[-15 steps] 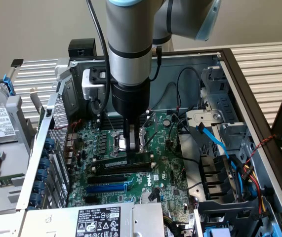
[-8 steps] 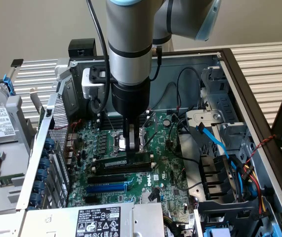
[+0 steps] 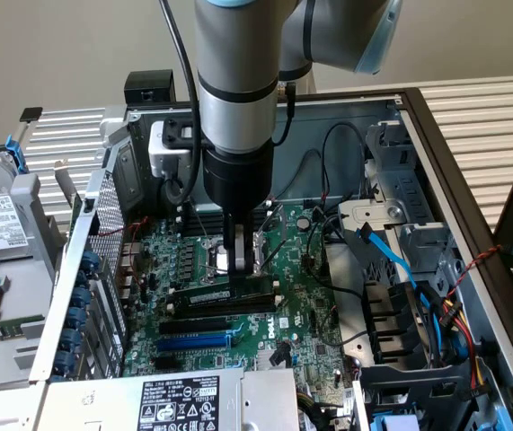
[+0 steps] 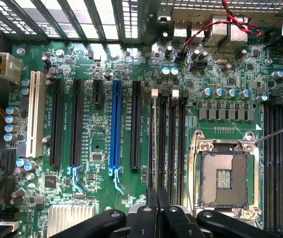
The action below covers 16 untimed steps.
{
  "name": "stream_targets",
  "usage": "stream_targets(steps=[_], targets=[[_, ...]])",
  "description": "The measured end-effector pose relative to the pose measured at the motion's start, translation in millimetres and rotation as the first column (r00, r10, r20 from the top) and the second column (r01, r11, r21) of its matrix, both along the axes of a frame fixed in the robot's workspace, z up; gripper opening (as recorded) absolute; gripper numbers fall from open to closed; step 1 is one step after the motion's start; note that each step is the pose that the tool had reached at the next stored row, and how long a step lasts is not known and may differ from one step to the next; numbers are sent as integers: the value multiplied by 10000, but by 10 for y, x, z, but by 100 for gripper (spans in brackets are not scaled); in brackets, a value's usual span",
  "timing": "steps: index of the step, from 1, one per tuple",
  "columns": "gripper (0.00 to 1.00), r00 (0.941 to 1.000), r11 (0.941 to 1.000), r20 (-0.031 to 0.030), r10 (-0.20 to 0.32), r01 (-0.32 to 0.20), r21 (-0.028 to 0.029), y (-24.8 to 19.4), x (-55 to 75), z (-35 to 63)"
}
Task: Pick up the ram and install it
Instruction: 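Insert the ram into the slot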
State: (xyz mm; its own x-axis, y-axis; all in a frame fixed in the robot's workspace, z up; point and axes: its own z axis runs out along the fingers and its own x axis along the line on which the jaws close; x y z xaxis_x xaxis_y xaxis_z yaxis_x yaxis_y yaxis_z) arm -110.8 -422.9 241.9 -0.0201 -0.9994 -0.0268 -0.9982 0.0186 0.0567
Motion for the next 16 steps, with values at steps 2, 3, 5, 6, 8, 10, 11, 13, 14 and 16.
stream_targets(steps=[2,3,5,6,8,10,11,13,14,16], targets=[[12,10000,10000,0,-1,1,0,0,0,0],[12,10000,10000,-1,-5,5,0,0,3,0],[12,10000,10000,-3,-24,24,-1,-1,7,3],[12,10000,10000,-5,-30,30,-4,-2,9,10],[12,10000,10000,-11,-33,33,1,-1,14,28],[12,10000,10000,-14,-34,34,2,-1,15,36],[12,10000,10000,-15,-37,37,5,-1,16,36],[12,10000,10000,-15,-53,53,15,-1,16,36],[12,10000,10000,-17,-65,66,25,-2,15,37],[12,10000,10000,-16,-81,81,33,-2,14,35]])
